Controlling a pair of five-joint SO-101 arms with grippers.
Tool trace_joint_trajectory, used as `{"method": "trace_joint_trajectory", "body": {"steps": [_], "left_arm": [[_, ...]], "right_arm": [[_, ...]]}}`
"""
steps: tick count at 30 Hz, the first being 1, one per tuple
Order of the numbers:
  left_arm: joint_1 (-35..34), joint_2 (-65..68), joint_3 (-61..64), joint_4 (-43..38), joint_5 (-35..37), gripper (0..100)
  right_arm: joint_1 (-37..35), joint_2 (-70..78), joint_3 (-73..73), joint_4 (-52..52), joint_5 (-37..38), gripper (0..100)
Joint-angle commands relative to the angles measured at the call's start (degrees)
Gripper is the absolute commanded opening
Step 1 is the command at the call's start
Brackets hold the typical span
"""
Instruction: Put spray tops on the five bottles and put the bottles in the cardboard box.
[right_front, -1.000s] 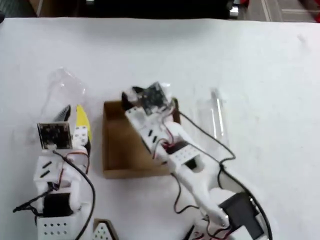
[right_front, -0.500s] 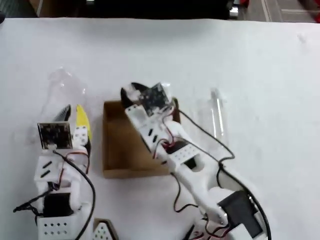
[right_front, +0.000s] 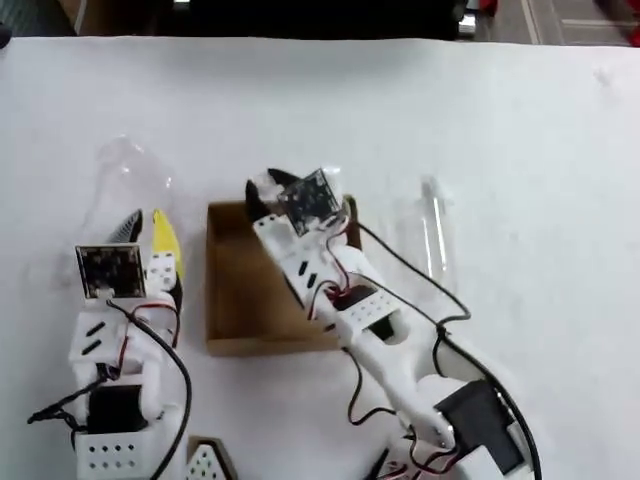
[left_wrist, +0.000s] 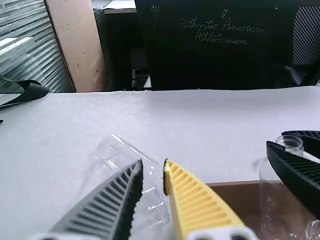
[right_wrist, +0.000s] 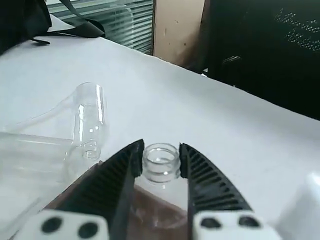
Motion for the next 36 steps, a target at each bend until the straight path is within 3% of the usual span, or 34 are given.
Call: {"method": "trace_joint_trajectory", "body": {"steps": [1, 19, 24, 29, 32, 36], "left_arm": [[-0.2, -0.7, -0.7, -1.7, -0.3, 7], [-0.2, -0.7, -0.9, -1.7, -0.4, 7], [-0.2, -0.7, -0.9, -1.7, -0.4, 7], [-0.2, -0.7, -0.7, -1.7, -0.4, 7], [-0.2, -0.7, -0.7, -1.7, -0.4, 7], [-0.2, -0.7, -0.6, -1.7, -0.4, 7]], "right_arm": [[0.5, -0.3, -0.4, -1.0, -0.1, 14.6], [0.4, -7.4, -0.4, 1.1, -0.1, 15.9], [0.6, -21.3, -0.4, 12.7, -0.4, 15.9], [2.0, -43.8, -2.2, 31.8, -0.1, 15.6], [8.0, -55.3, -7.2, 45.8, -0.6, 15.6], [22.3, -59.7, -15.4, 60.1, -1.2, 15.5]]}}
